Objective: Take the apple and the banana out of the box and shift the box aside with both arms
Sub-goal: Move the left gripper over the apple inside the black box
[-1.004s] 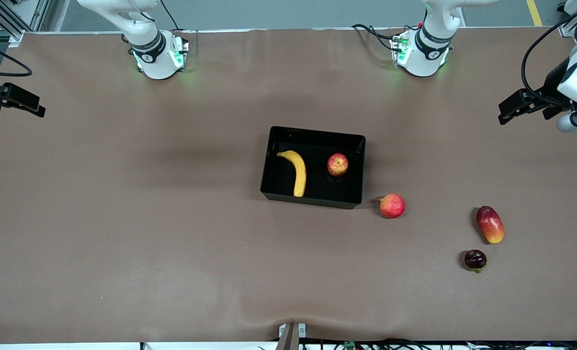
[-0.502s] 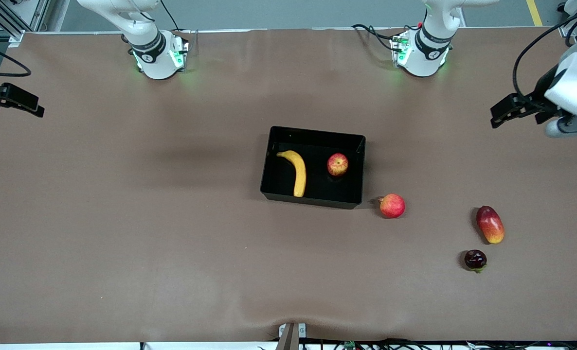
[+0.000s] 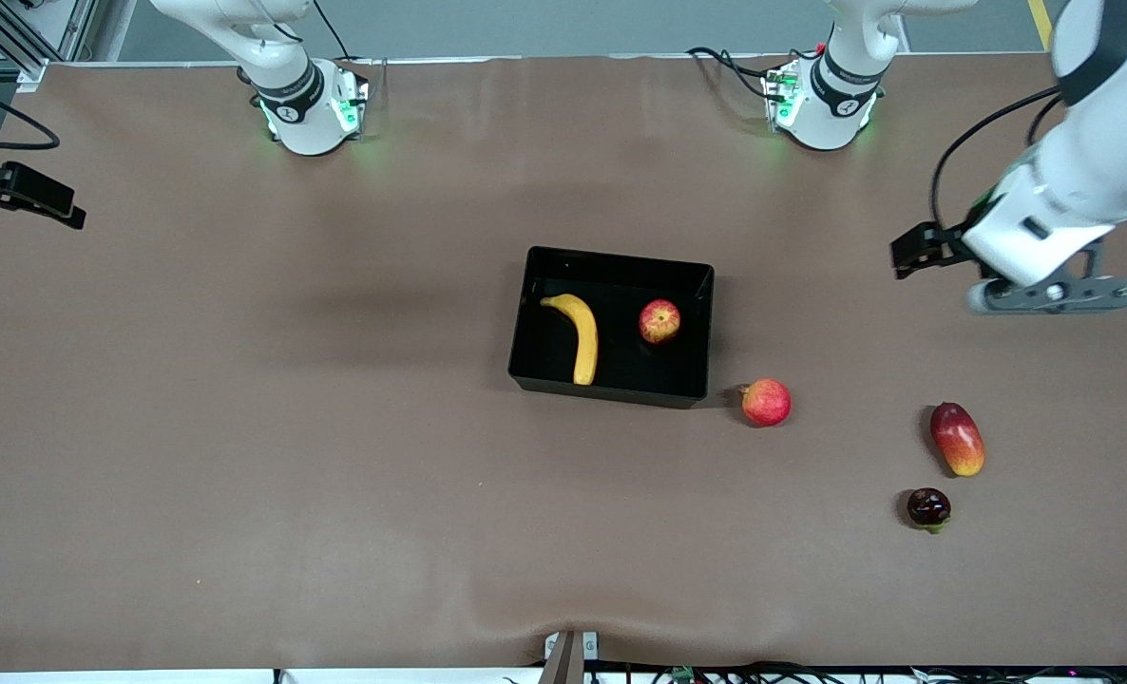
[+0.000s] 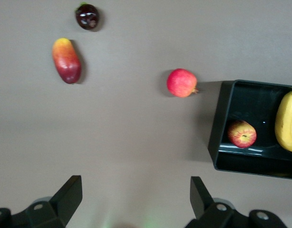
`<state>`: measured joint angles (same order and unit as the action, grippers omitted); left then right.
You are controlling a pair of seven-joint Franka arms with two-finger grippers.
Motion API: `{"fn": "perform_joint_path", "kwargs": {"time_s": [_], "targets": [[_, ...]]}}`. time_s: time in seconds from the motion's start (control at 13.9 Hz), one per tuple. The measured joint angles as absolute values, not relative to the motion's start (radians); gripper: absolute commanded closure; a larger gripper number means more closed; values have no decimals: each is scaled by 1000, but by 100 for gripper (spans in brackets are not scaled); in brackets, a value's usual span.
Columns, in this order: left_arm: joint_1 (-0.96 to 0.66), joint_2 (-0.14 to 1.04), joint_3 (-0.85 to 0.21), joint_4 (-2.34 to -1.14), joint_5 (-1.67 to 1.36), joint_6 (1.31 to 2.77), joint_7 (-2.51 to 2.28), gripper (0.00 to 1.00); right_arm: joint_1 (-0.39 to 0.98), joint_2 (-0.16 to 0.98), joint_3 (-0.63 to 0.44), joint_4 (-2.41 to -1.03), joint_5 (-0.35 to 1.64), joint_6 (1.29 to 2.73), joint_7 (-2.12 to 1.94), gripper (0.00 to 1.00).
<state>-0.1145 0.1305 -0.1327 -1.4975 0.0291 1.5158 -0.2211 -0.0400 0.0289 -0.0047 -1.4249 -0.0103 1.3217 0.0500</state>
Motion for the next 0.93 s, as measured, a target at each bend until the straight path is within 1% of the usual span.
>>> {"fn": "perform_joint_path", "kwargs": {"time_s": [0.36,0.72,0.93], "targets": [[-218,237,-134,-1449,38,1536,-325,0,-40,29,-6,-1424,-11,1322,50,0],[-360,342,-139,-1443,38,1629,-572,0,-40,29,-6,-1424,-11,1322,50,0],[-433,428,-140,-1446,38,1706,-704,0,-39,29,-6,-1424,-11,1322,50,0]]}}
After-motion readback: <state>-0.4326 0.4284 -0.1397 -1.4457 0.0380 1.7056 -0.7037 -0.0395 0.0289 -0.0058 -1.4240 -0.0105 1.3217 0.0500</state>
